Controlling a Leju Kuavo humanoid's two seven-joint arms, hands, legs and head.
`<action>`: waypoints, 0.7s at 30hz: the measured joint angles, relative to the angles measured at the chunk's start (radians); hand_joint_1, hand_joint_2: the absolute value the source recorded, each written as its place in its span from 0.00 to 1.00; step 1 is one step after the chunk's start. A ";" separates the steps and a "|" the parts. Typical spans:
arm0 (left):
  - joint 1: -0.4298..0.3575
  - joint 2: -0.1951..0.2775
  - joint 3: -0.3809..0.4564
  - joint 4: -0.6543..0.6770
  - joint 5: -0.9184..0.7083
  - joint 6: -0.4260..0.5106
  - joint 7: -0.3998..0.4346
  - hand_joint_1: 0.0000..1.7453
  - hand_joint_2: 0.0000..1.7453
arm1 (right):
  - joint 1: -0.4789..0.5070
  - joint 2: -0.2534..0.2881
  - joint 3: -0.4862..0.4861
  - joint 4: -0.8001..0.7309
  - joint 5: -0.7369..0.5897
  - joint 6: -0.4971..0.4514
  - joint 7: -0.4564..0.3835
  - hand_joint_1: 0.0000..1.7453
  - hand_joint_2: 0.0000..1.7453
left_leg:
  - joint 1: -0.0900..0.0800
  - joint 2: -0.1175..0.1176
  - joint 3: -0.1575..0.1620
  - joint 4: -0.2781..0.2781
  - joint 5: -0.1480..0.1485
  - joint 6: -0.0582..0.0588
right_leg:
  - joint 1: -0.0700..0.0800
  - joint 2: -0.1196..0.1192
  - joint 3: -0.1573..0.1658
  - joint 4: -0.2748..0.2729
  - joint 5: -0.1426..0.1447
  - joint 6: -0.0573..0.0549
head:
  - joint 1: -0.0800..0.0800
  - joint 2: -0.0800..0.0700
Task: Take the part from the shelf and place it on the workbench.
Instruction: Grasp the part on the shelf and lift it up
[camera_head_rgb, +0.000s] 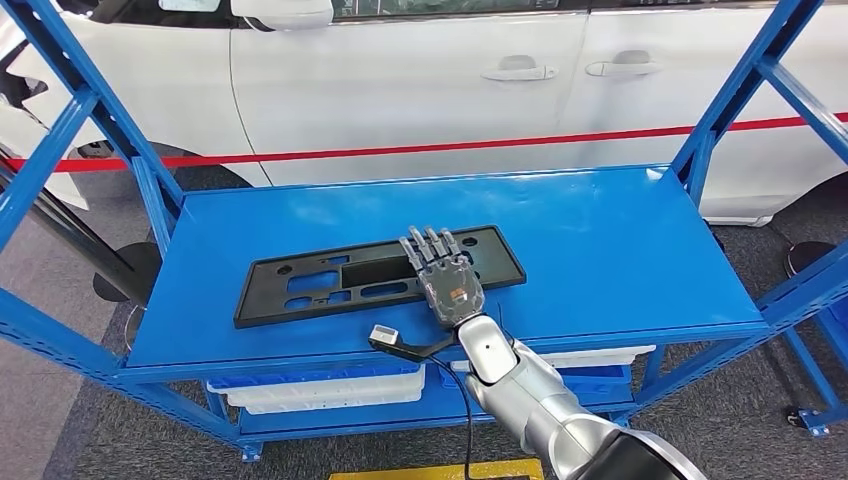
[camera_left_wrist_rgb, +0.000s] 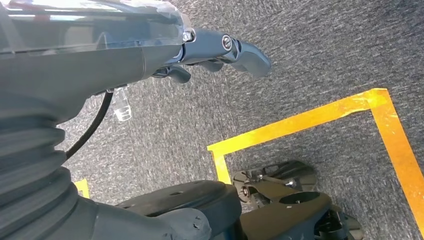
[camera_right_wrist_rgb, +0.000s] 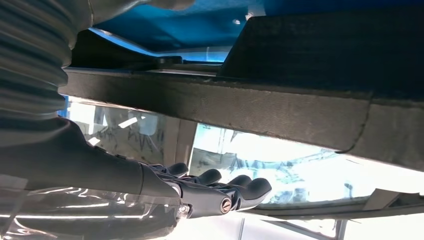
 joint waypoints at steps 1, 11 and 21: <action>0.000 0.000 0.000 0.000 0.000 -0.001 0.000 0.00 1.00 | 0.001 0.000 0.000 -0.002 0.001 0.000 0.002 0.00 1.00 | 0.000 0.000 0.000 0.000 0.000 0.000 | 0.000 0.000 0.000 0.000 0.000 0.000 | 0.000 0.000; 0.000 0.000 0.008 0.000 -0.003 -0.013 -0.003 0.00 1.00 | 0.011 -0.004 0.000 -0.015 0.004 0.000 0.026 0.00 1.00 | 0.000 0.000 0.000 0.000 0.000 0.000 | 0.000 0.000 0.000 0.000 0.000 0.000 | 0.000 0.000; 0.000 0.000 0.009 0.000 -0.008 -0.015 -0.004 0.00 1.00 | 0.011 -0.005 0.000 -0.015 0.004 0.000 0.029 0.00 1.00 | 0.000 0.000 0.000 0.000 0.000 0.000 | 0.000 0.000 0.000 0.000 0.000 0.000 | 0.000 0.000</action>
